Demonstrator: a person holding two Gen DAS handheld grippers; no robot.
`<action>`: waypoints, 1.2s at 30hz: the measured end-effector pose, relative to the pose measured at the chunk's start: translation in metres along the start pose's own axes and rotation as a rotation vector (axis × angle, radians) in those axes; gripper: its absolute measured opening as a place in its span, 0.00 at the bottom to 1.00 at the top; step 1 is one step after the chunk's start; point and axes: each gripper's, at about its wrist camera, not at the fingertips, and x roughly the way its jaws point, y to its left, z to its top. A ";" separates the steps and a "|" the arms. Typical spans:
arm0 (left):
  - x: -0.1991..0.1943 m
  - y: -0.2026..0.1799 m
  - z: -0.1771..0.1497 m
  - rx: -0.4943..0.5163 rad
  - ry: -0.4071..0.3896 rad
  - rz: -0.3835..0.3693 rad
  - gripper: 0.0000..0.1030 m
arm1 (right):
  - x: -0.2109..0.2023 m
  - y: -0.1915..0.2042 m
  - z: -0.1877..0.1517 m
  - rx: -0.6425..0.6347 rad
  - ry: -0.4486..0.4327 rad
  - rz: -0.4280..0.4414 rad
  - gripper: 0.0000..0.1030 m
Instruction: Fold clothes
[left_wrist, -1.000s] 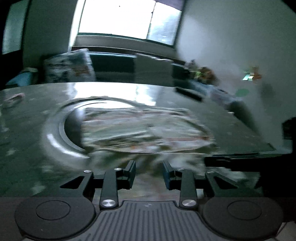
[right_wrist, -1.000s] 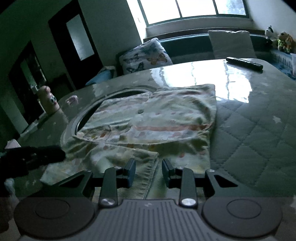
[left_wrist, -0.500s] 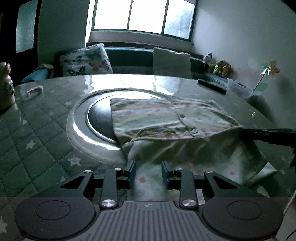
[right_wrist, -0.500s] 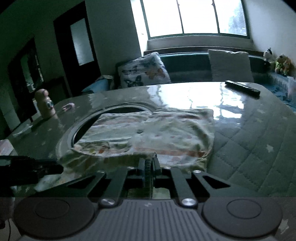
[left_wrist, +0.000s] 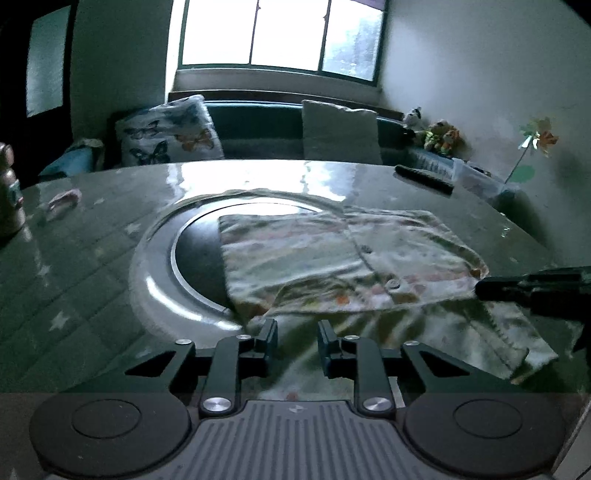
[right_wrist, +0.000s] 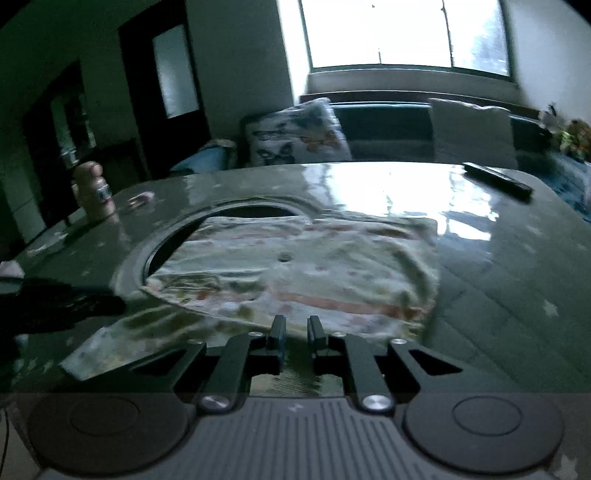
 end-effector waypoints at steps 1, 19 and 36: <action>0.005 -0.001 0.001 0.004 0.006 0.001 0.24 | 0.003 0.002 0.000 -0.012 0.005 0.010 0.11; -0.022 -0.042 -0.021 0.148 0.006 -0.118 0.22 | -0.022 0.018 -0.019 -0.101 0.074 0.105 0.12; -0.030 -0.064 -0.043 0.233 0.039 -0.158 0.22 | -0.017 0.042 -0.034 -0.170 0.100 0.105 0.12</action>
